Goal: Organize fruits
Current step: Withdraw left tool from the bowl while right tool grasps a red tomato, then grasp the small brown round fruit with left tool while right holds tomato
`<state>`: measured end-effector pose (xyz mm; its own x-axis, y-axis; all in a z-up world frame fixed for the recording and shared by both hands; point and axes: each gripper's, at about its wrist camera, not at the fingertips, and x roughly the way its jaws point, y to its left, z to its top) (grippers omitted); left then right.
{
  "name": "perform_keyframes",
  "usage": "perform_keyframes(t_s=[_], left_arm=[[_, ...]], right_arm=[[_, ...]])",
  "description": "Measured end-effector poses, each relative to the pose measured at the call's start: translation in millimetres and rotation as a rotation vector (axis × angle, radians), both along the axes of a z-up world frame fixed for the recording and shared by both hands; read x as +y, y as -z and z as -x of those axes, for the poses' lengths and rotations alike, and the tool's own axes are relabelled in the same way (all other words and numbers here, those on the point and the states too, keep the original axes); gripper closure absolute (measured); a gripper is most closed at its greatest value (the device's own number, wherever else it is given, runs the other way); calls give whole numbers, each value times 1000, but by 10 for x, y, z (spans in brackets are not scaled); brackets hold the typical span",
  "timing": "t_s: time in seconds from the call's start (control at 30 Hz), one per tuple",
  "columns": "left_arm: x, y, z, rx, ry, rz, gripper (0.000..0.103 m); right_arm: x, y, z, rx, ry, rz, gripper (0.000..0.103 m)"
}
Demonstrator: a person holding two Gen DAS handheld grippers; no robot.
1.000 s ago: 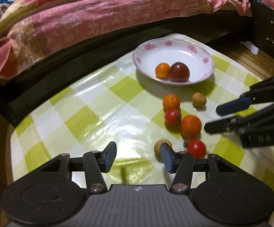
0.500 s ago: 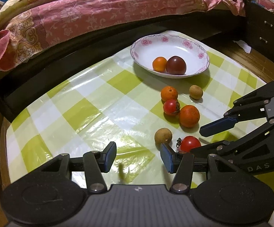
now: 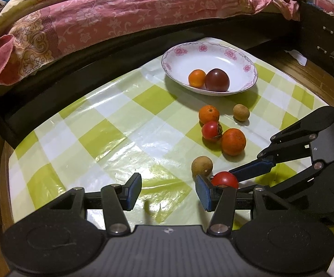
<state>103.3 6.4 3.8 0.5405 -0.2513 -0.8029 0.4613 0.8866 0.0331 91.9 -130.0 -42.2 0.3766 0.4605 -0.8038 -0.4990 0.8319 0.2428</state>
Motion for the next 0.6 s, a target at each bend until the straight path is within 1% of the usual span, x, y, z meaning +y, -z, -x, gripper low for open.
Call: perform_keyframes(t_s=[0.2, 0.3, 0.47, 0.6], left_arm=[[-28, -13, -1, 4, 18, 21, 44], [-83, -4, -5, 15, 37, 38, 44], [-226, 81, -15, 26, 66, 26, 45], [-358, 149, -36, 22, 89, 8, 45]], right_arm=[[-10, -14, -6, 10, -1, 1, 78], [-63, -57, 7, 10, 7, 27, 78], [-279, -77, 28, 35, 61, 47, 78], [-435, -102, 44, 32, 100, 45, 78]])
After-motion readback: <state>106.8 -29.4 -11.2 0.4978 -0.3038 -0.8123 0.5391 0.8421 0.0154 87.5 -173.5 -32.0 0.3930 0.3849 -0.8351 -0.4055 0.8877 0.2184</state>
